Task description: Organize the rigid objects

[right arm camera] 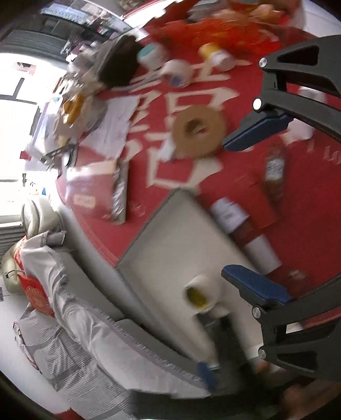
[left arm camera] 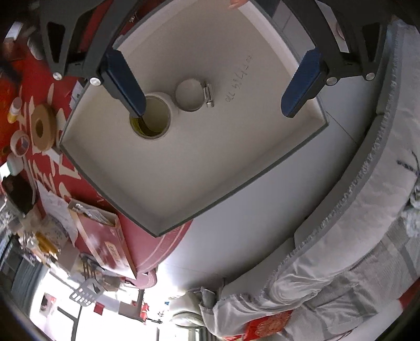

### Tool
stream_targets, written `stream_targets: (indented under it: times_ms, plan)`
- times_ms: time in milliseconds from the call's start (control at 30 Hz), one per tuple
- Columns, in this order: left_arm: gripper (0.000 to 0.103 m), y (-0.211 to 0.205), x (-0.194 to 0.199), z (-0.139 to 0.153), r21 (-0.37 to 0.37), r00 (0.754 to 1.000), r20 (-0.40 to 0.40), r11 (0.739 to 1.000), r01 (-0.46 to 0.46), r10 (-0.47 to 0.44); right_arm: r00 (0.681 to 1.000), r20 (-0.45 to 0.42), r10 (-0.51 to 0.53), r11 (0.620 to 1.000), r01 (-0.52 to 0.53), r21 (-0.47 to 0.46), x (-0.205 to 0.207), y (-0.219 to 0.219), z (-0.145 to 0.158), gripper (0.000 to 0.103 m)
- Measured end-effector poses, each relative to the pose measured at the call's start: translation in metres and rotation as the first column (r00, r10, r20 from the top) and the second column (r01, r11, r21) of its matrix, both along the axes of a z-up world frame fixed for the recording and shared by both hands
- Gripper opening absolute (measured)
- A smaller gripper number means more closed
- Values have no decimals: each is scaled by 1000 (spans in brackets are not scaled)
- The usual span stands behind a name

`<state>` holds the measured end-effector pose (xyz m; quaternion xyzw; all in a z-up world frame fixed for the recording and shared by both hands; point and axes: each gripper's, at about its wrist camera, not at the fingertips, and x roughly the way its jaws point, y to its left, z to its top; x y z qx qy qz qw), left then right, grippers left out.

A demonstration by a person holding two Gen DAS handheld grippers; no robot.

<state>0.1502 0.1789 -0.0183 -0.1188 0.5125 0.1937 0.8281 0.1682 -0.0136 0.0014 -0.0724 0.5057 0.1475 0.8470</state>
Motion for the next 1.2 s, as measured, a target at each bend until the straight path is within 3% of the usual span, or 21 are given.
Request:
stream_targets:
  times_ms: [133, 267, 333, 467, 600, 767, 833, 1100, 1200]
  plan:
    - [103, 0, -9, 10, -6, 1000, 23, 1000, -2, 2, 997, -77, 28, 992, -37, -121, -8, 4, -34, 89]
    - [103, 1, -20, 15, -8, 999, 38, 1000, -10, 11, 992, -99, 76, 993, -85, -84, -4, 11, -47, 89]
    - [103, 4, -25, 18, -26, 999, 47, 999, -23, 25, 983, -104, 149, 985, -156, -66, -5, 19, -50, 89]
    - [103, 7, -34, 21, -34, 998, 54, 999, -40, 42, 942, -79, 325, 937, -332, -108, -14, 43, -56, 89]
    - [103, 8, -44, 22, -34, 997, 57, 998, -54, 56, 905, -102, 413, 898, -423, -124, -17, 56, -63, 89]
    - [103, 10, -51, 20, -40, 996, 39, 996, -74, 75, 879, -126, 460, 865, -476, -158, -20, 70, -76, 72]
    - [103, 11, -55, 19, -48, 996, 40, 996, -79, 81, 876, -118, 467, 858, -481, -182, -21, 73, -77, 52]
    - [103, 7, -72, 17, -36, 997, 38, 997, -73, 74, 845, -169, 508, 832, -532, -157, -53, 66, -78, 51]
    - [103, 1, -78, 14, -25, 998, 27, 998, -55, 56, 814, -180, 552, 797, -579, -173, -78, 62, -77, 51]
